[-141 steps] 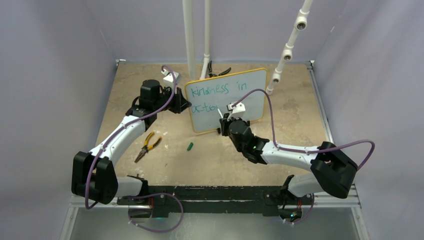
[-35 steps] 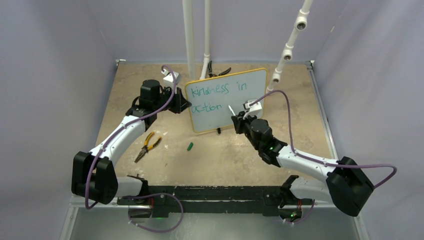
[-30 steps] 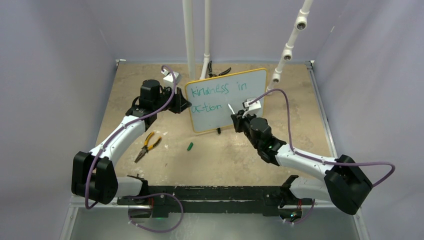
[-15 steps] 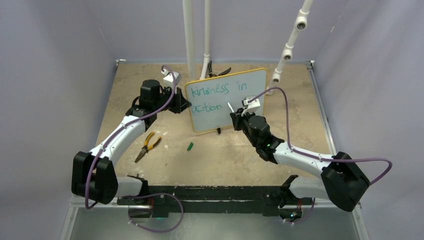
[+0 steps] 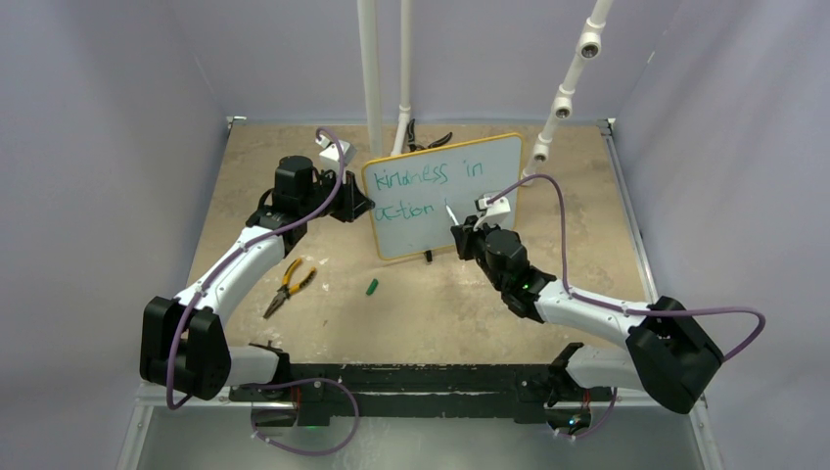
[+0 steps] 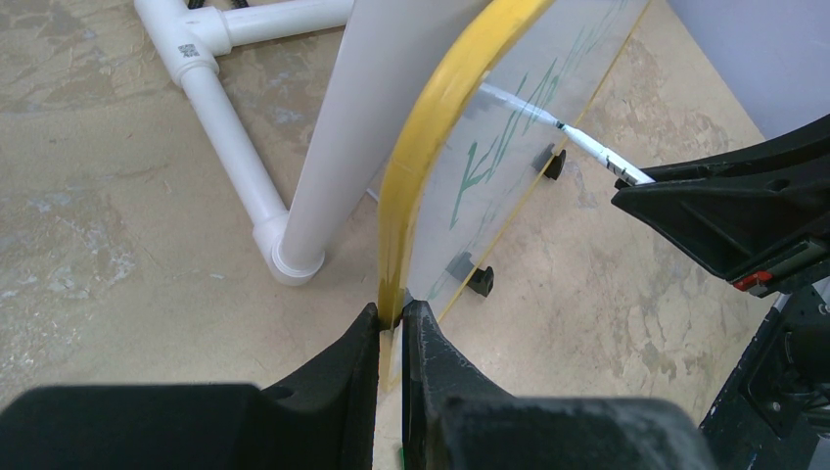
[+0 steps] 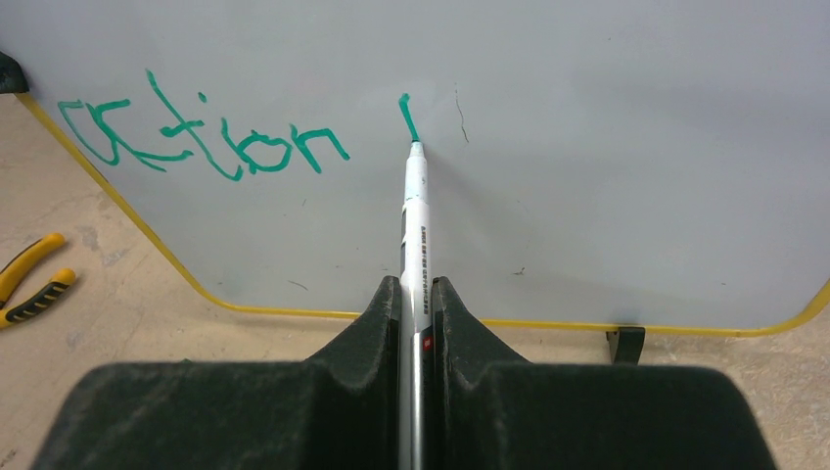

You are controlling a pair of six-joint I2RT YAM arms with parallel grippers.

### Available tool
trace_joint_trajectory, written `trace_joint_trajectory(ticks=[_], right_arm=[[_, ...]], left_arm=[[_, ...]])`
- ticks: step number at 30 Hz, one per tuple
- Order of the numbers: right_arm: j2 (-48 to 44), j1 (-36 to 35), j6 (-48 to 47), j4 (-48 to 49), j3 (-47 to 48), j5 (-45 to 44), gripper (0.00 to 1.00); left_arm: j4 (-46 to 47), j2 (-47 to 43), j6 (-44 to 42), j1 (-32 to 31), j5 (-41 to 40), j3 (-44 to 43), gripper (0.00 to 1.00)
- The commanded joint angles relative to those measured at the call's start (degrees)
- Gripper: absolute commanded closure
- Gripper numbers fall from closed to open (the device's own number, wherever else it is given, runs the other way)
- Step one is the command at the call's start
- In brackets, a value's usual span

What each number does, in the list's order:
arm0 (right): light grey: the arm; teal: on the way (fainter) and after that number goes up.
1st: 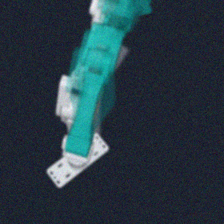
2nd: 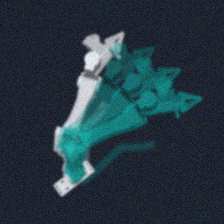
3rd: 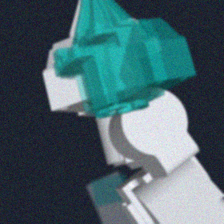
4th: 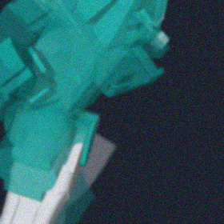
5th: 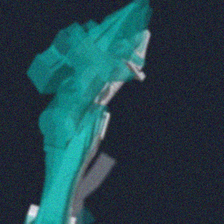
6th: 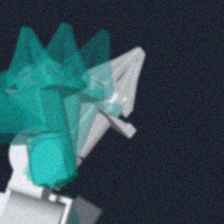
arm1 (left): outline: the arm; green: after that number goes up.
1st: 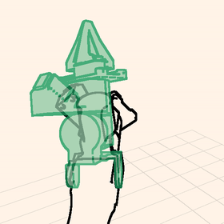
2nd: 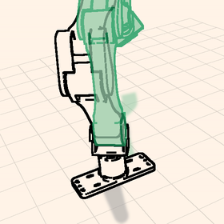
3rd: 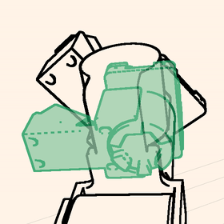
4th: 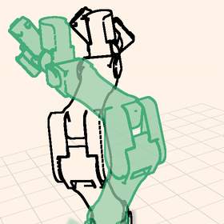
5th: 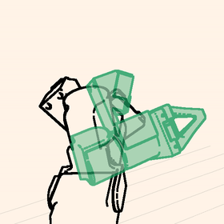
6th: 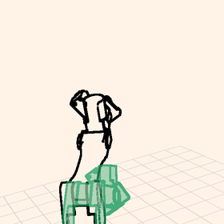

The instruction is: Write a sentence on the whiteboard

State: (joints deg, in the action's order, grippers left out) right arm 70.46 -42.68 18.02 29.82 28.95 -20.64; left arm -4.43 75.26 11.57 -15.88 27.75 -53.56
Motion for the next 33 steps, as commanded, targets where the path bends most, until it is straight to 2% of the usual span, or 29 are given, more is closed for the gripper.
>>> trace_joint_trajectory(ticks=[1,26,33], right_arm=[[-0.3,0.3,0.2,1.2,0.3,-1.9,1.00],[0.1,0.3,-3.5,4.2,4.0,-2.2,1.00],[0.1,0.3,-2.5,2.5,3.8,-6.2,1.00]], left_arm=[[1.3,-0.4,0.5,0.3,-3.4,0.0,1.00],[1.3,0.1,0.4,0.3,-3.5,0.0,1.00],[1.3,0.2,0.4,0.3,-3.5,0.0,1.00]])
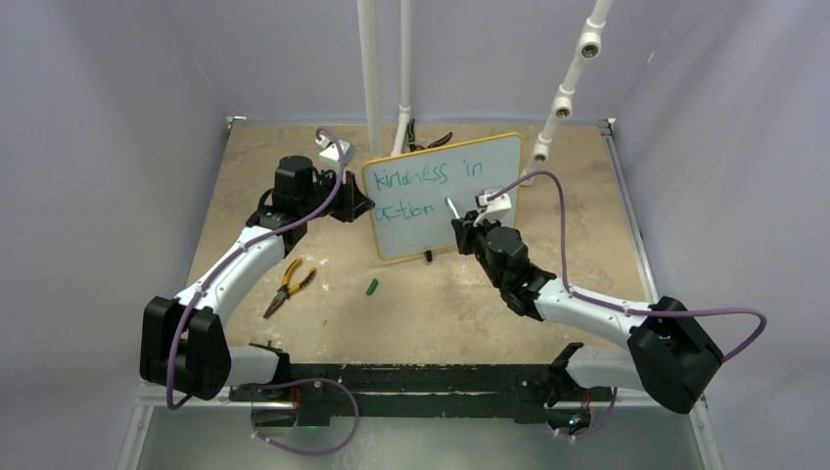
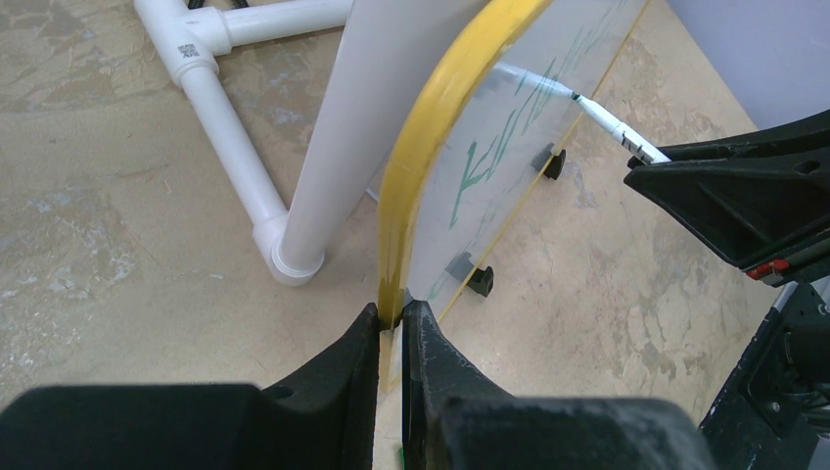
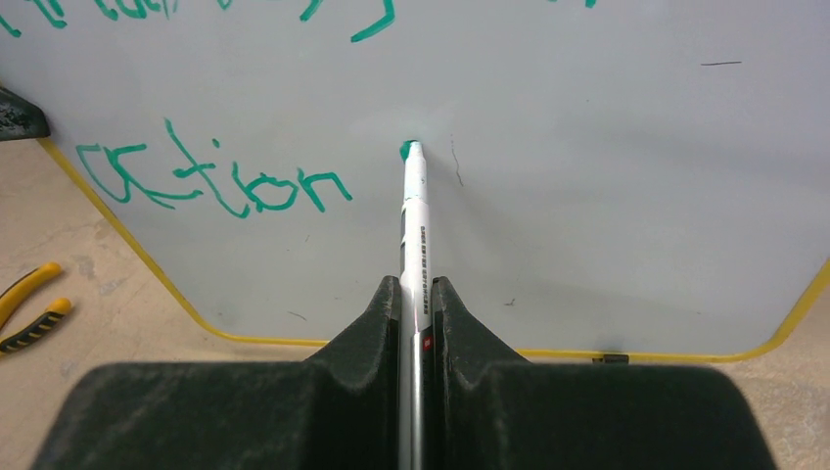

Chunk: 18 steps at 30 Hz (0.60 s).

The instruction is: Write a sentence on the whiteboard

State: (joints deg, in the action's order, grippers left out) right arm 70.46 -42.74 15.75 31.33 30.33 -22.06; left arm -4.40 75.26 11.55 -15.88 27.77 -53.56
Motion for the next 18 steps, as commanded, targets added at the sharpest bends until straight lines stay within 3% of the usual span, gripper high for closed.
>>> trace_joint_trajectory(ticks=[1,18], right_arm=[[-0.2,0.4,-0.1,0.8,2.3,-5.3,1.00],[-0.2,0.4,3.7,-2.6,0.0,-5.3,1.00]], left_arm=[[1.3,0.2,0.5,0.3,-3.5,0.0,1.00],[1.4,0.1,0.6,0.3,-3.2,0.0,1.00]])
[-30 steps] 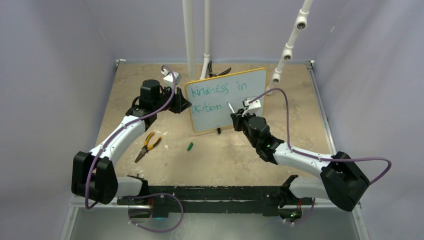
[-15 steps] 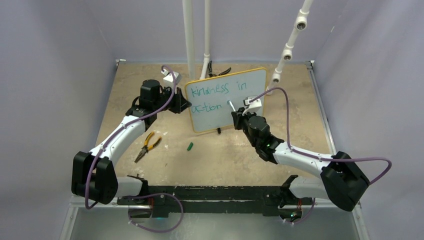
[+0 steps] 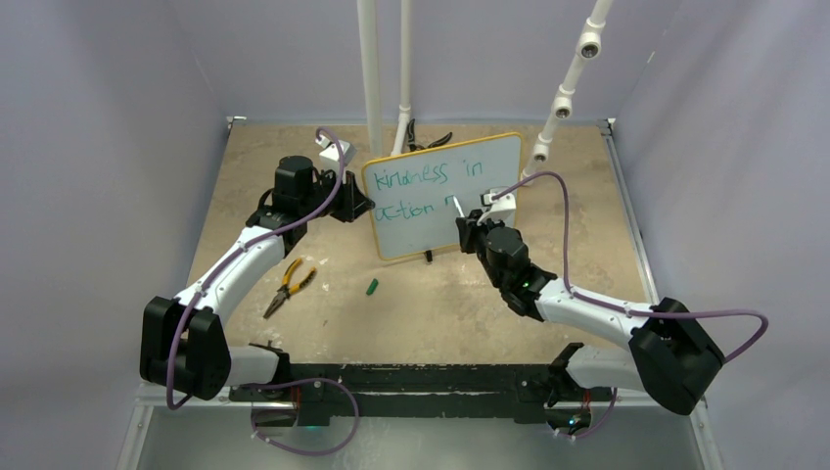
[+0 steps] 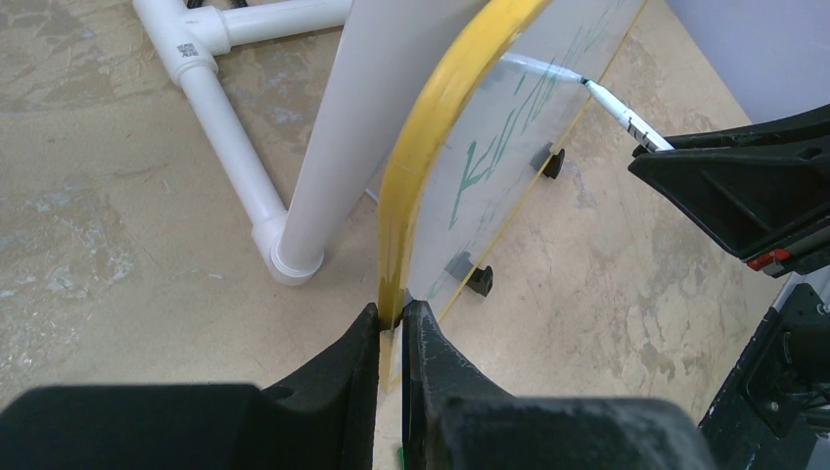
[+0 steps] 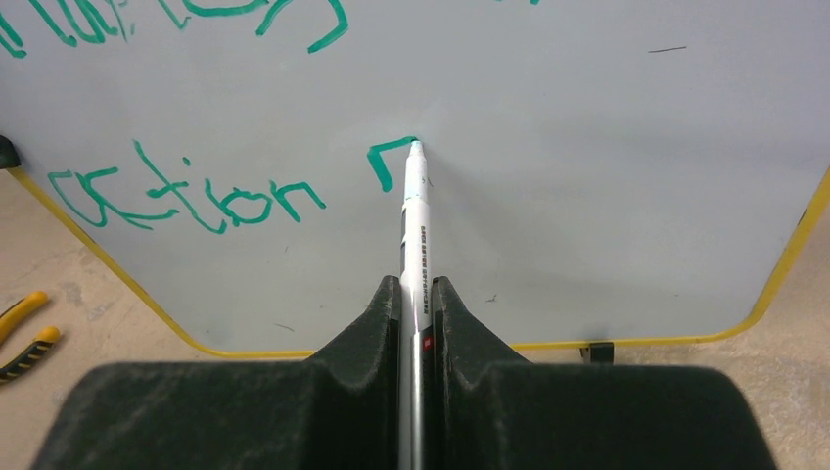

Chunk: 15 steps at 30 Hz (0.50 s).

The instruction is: Write a sentence on the whiteboard

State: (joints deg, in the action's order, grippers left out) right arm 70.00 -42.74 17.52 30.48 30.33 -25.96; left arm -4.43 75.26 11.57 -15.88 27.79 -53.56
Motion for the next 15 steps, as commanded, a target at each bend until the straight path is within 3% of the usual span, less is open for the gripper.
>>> trace_joint_trajectory(ticks=[1,15], right_arm=[[0.2,0.4,2.3,-1.9,-0.3,-1.4,1.00],[-0.7,0.4,3.9,-2.6,-1.9,-1.8,1.00]], left_arm=[[1.4,0.0,0.6,0.3,-3.2,0.0,1.00],[1.4,-0.4,0.5,0.3,-3.4,0.1,1.00]])
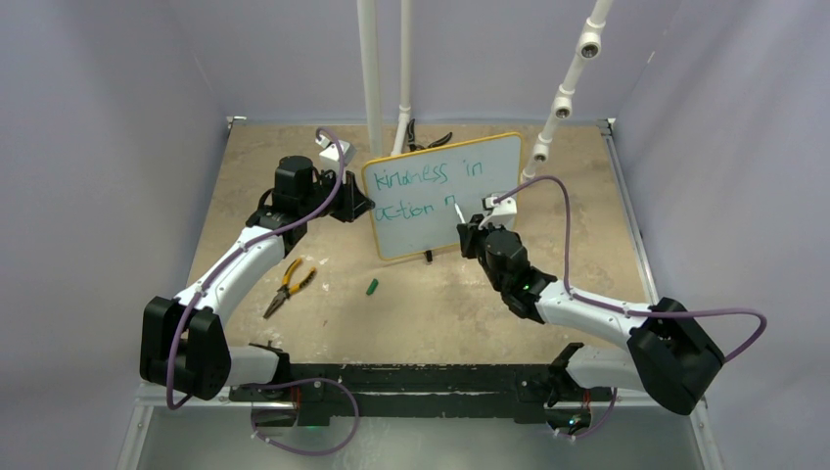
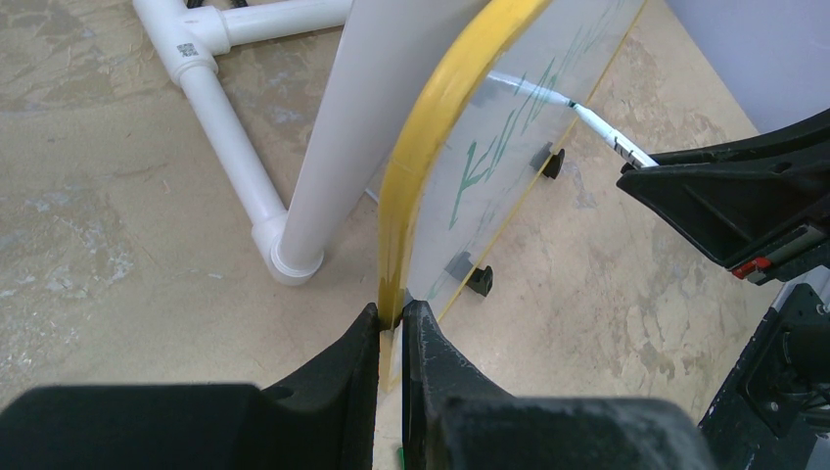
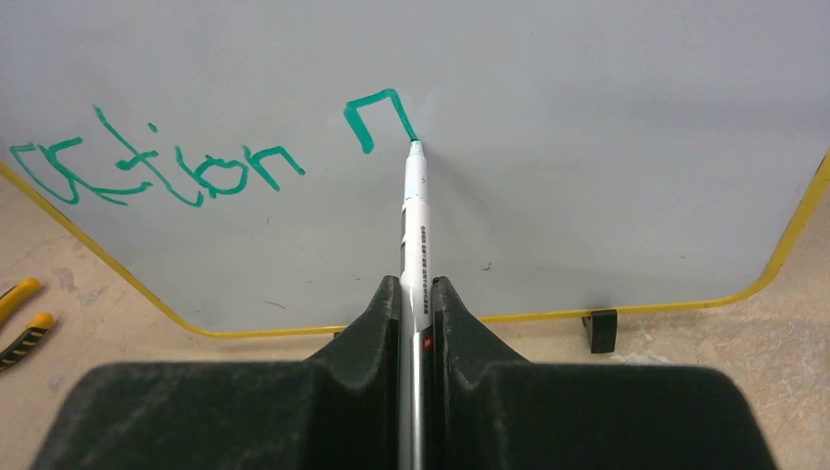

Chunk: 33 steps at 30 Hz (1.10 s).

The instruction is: Write a sentence on the whiteboard

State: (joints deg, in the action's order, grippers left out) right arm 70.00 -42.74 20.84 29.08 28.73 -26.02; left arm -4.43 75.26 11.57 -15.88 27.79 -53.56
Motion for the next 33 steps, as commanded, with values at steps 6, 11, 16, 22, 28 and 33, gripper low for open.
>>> trace_joint_trajectory(ticks=[6,11,16,22,28,33], right_arm=[[-6.0,0.4,-1.3,1.5,-2.3,0.0,1.00],[-6.4,0.4,-2.4,0.2,-1.4,0.1,1.00],[-5.1,0.5,-3.6,0.7,0.1,-1.0,1.00],[-4.2,1.1,-4.7,1.5,1.3,-1.5,1.00],[-3.5,2.1,-5.6,2.1,2.1,-1.6,1.00],[-1.9,2.5,-6.8,3.2,3.1,-1.0,1.00]], left_arm=[[1.3,-0.5,0.5,0.3,-3.6,0.1,1.00],[1.3,-0.5,0.5,0.3,-3.6,0.1,1.00],[1.3,-0.5,0.5,0.3,-3.7,0.1,1.00],[1.3,-0.4,0.4,0.3,-3.6,0.1,1.00],[1.4,-0.3,0.4,0.3,-3.6,0.1,1.00],[1.3,-0.2,0.4,0.3,-3.6,0.1,1.00]])
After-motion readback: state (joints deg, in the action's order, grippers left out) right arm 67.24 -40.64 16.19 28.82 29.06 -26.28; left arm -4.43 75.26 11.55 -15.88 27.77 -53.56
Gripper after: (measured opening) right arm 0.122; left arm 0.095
